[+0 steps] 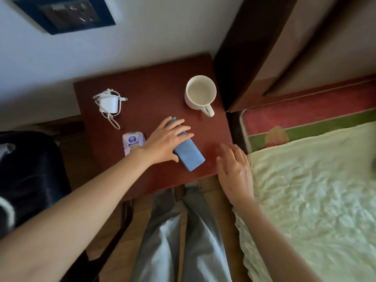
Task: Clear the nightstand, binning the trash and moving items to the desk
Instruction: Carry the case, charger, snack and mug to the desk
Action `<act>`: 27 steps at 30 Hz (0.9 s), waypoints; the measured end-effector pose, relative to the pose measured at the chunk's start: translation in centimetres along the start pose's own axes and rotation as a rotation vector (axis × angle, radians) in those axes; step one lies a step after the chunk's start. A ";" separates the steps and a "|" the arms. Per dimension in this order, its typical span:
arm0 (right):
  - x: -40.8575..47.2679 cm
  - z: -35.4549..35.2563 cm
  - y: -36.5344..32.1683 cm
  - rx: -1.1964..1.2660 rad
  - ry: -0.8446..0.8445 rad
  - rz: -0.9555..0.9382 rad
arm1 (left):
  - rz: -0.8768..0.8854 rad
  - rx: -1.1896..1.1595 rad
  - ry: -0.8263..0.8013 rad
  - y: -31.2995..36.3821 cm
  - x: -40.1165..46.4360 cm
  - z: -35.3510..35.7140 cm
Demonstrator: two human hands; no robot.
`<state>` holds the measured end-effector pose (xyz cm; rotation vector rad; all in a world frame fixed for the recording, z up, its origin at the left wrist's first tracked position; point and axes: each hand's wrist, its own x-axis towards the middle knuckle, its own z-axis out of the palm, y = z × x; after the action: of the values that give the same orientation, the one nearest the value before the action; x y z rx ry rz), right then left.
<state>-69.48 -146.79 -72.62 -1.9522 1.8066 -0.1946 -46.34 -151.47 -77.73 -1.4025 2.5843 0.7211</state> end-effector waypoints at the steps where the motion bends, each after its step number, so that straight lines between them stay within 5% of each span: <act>1: 0.2 0.3 0.1 0.001 0.002 0.005 | 0.026 0.033 0.004 -0.3 0.3 0.2; 10: 2.9 0.8 -0.9 0.029 0.041 -0.059 | -0.009 0.034 0.214 -1.1 -0.3 1.2; 19: 5.8 0.1 -7.1 0.092 0.073 -0.299 | -0.551 -0.131 0.529 -0.3 -8.4 -0.9; 27: 10.1 7.0 -16.2 0.084 -0.148 -0.425 | -1.020 -0.207 0.617 -1.4 -17.6 0.1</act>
<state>-50.67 -154.57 -73.96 -2.2040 1.2556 -0.2507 -35.31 -138.68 -72.77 -2.9662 1.6233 0.4011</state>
